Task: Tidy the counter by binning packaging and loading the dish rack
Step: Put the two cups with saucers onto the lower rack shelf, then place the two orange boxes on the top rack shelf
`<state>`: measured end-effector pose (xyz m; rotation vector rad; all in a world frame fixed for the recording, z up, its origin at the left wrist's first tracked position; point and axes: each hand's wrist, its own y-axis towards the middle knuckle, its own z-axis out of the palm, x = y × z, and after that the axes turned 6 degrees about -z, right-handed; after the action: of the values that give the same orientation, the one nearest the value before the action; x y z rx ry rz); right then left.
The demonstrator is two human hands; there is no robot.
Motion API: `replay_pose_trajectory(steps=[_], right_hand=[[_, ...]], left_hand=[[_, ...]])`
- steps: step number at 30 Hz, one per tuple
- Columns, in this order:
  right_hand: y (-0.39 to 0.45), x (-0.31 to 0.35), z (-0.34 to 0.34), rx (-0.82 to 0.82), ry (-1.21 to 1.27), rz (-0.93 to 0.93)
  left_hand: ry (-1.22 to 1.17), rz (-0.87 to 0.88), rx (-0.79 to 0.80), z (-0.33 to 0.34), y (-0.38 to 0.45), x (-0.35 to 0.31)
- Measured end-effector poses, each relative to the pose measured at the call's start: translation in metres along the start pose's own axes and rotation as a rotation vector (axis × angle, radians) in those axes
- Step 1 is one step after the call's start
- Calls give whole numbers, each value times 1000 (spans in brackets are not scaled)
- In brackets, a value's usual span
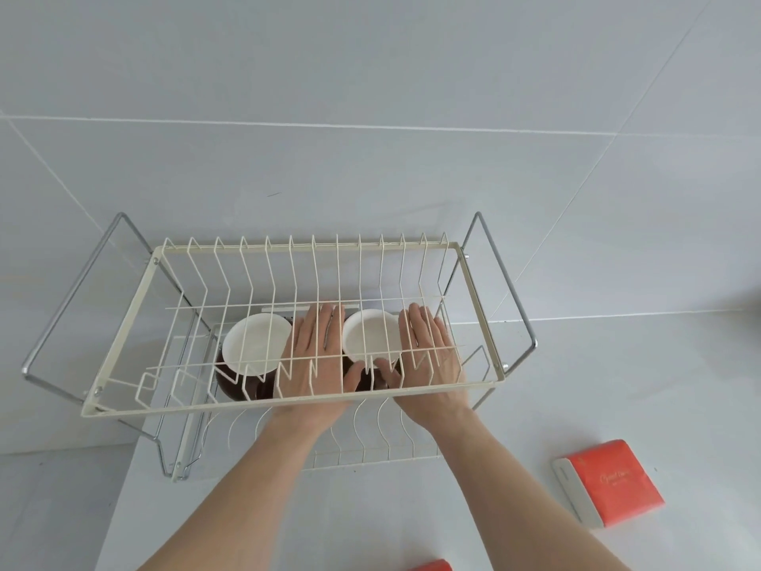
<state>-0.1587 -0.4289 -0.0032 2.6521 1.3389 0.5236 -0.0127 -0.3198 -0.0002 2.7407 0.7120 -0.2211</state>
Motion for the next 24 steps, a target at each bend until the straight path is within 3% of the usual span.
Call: replay_pose_trajectory(steps=[7,14,24], right_hand=[[-50,20,-12,33,-15,-16],[-117,30,-16,163,-63,-17],[-204,18,-35,193,-67,106]], left_hand=[[55,-121,103,-4,-50,-9],[35,-72,115,-5,-109,-23],[-32,-11,230,-3,-180,-60]])
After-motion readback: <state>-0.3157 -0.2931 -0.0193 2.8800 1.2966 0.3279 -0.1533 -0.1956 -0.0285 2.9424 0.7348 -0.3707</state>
